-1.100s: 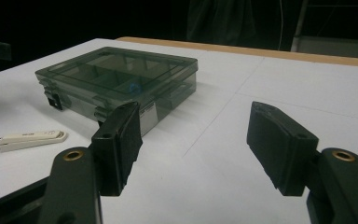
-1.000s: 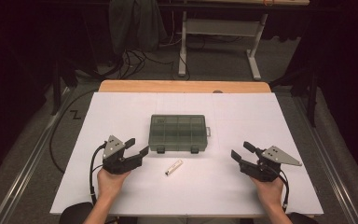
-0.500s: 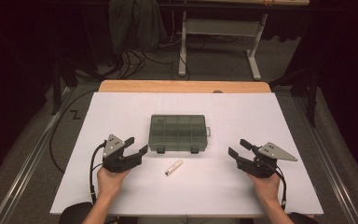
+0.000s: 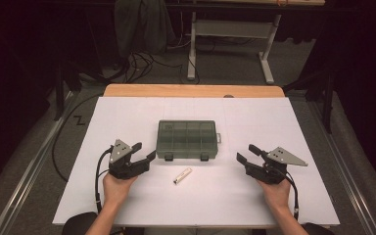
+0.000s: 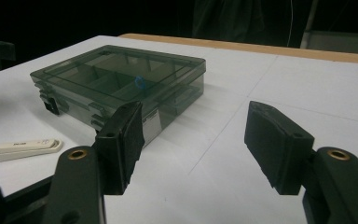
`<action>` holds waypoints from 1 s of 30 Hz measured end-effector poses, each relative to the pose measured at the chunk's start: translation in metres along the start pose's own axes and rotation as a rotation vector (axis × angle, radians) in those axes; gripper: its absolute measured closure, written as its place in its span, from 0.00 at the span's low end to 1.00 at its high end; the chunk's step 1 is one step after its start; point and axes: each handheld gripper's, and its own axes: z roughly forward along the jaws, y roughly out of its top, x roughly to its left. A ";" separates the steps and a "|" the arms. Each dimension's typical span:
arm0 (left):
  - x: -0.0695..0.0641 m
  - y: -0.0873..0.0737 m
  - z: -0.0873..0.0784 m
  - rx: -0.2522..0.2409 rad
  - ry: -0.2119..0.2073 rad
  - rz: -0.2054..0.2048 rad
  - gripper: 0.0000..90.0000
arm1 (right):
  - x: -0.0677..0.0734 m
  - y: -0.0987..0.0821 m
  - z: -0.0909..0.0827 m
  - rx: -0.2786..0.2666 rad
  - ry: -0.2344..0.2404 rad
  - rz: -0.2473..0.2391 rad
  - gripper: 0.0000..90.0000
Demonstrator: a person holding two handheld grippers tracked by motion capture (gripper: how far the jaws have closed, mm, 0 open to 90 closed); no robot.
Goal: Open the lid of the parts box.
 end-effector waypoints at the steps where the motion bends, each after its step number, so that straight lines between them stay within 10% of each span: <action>1: 0.000 0.000 0.000 0.000 0.000 0.001 0.40 | 0.000 0.000 0.000 0.001 0.001 -0.001 0.43; 30: 0.001 0.004 0.013 0.009 -0.009 0.005 0.41 | 0.013 0.008 0.027 0.038 0.047 -0.016 0.45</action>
